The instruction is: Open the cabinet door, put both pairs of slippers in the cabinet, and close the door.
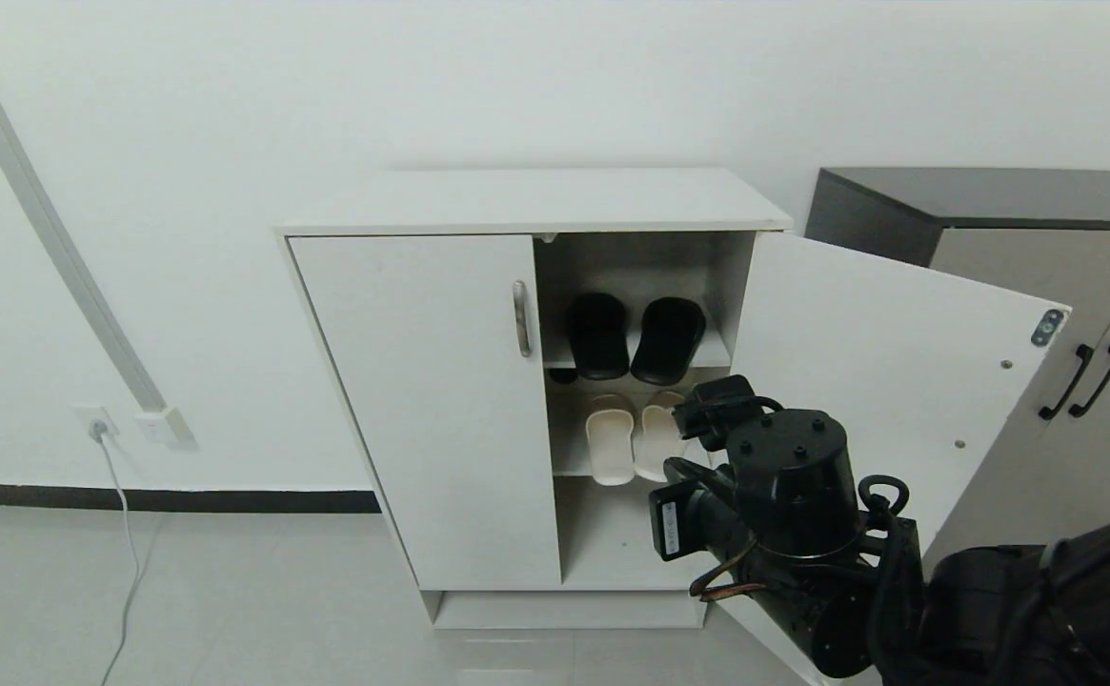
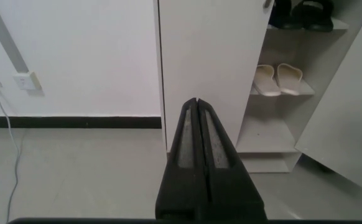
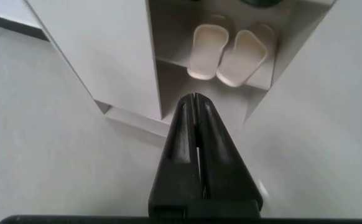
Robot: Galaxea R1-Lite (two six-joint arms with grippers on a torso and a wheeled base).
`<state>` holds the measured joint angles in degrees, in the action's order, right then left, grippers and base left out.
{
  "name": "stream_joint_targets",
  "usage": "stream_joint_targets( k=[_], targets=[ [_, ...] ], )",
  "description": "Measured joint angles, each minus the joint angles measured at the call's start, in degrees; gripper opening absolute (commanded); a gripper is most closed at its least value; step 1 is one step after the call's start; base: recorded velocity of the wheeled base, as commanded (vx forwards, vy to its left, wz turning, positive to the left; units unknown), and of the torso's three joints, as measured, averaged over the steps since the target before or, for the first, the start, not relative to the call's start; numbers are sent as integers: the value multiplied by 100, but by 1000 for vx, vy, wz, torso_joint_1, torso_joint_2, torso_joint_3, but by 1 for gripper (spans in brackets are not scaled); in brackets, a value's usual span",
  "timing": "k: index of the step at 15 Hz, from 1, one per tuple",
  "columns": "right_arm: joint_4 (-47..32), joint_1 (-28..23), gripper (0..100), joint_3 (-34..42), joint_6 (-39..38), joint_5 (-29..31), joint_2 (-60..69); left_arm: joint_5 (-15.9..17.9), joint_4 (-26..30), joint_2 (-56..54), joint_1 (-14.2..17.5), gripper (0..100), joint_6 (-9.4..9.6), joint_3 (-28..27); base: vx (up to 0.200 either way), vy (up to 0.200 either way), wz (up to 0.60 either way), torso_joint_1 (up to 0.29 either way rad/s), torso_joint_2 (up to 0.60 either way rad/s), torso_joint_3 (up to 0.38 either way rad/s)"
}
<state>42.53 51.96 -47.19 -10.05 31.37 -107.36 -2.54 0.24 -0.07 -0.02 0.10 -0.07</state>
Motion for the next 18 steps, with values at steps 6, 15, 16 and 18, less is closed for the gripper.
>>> stream_joint_targets(
  k=[6,15,16,18],
  targets=[
    [-2,-4,0,0,6,0,-2,0,0,0,2,0,0,0,0,0,0,149,-475,-324],
    [-2,-4,0,9,9,0,-24,0,2,0,2,0,-2,-2,0,0,0,206,-519,-319],
    [0,-4,0,12,11,0,-27,0,2,0,2,0,-2,-2,0,0,0,237,-549,-315],
    [-2,-4,0,17,11,0,-33,0,2,0,0,0,0,0,0,0,0,239,-574,-325]
  ],
)
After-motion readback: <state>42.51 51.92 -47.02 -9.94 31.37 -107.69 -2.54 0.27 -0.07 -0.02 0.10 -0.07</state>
